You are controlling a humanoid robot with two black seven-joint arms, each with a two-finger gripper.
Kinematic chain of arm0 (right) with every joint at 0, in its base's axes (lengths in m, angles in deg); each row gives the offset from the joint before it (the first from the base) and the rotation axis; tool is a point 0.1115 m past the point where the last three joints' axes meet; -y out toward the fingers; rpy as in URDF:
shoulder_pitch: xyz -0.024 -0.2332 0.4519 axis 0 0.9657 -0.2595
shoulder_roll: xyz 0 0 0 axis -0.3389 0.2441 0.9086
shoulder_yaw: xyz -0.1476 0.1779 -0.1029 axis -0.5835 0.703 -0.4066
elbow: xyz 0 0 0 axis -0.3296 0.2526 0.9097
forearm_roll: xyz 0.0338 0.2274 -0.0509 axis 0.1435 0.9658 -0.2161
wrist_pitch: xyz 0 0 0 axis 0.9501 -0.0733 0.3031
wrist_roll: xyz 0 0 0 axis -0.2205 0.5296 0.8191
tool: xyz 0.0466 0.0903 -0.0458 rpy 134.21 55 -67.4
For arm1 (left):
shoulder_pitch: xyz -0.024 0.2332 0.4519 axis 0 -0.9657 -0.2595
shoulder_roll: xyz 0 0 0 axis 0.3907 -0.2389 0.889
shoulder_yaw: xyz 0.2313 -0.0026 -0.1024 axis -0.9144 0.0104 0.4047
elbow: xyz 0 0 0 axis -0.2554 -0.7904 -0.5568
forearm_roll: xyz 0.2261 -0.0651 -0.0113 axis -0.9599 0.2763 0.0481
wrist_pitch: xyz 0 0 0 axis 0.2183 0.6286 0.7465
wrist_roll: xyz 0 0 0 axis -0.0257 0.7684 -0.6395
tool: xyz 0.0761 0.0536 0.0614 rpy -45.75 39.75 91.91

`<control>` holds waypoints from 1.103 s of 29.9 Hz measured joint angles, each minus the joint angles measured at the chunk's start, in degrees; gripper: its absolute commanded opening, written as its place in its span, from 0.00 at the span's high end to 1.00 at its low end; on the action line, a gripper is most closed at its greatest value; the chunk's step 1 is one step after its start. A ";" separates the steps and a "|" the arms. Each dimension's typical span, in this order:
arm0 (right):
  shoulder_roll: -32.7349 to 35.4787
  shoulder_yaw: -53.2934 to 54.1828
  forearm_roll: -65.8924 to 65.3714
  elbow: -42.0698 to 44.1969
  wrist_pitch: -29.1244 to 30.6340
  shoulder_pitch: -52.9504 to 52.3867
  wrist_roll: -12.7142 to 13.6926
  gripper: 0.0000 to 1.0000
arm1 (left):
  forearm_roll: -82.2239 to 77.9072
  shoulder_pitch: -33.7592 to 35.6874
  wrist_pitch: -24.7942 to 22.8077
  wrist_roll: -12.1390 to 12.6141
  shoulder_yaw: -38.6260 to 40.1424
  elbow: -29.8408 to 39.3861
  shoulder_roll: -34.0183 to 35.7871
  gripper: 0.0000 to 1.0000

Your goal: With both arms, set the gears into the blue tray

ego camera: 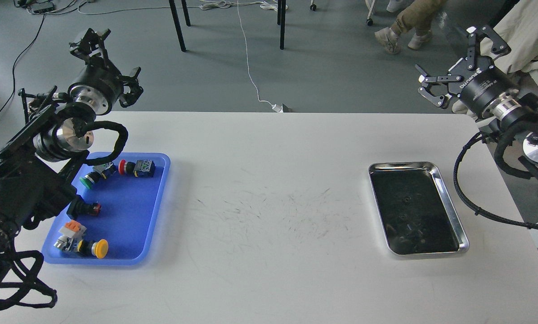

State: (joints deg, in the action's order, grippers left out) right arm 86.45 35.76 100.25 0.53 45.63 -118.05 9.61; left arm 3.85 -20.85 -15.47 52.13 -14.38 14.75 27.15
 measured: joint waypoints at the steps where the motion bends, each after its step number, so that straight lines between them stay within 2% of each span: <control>1: 1.86 -2.73 -1.99 -1.38 0.00 -1.66 0.19 0.02 | -0.04 0.00 0.25 0.00 -0.05 0.02 0.00 0.02; 5: 8.06 -18.44 -10.44 -6.52 0.00 -10.46 0.99 0.02 | -0.62 -0.07 1.23 0.00 -0.17 0.04 -0.08 0.02; 8: 11.38 -32.10 -17.53 -11.94 0.01 -19.71 2.82 0.02 | -0.56 -0.09 1.36 0.00 -0.18 0.15 -0.10 0.02; 13: 12.72 -53.85 -29.79 -20.07 0.01 -36.21 4.65 0.02 | -0.29 -0.02 1.38 -0.10 -0.08 0.64 -0.09 0.02; 17: 12.25 -67.95 -40.93 -24.51 0.02 -44.51 5.36 0.02 | -0.27 0.03 1.38 -0.16 -0.07 0.86 0.15 0.02; 23: 11.03 -76.97 -56.70 -25.72 -0.48 -44.50 5.75 0.02 | -0.12 0.02 1.38 -0.82 0.38 0.92 0.98 0.02; 33: 8.54 -79.01 -58.78 -24.60 -3.78 -41.48 5.79 0.04 | -0.09 0.01 1.17 -1.34 0.31 0.90 1.42 0.02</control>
State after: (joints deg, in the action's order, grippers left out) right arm 94.99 -43.25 41.47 -24.07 41.84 -159.53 15.40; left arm 3.76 -20.83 -14.30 50.78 -14.07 15.65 28.57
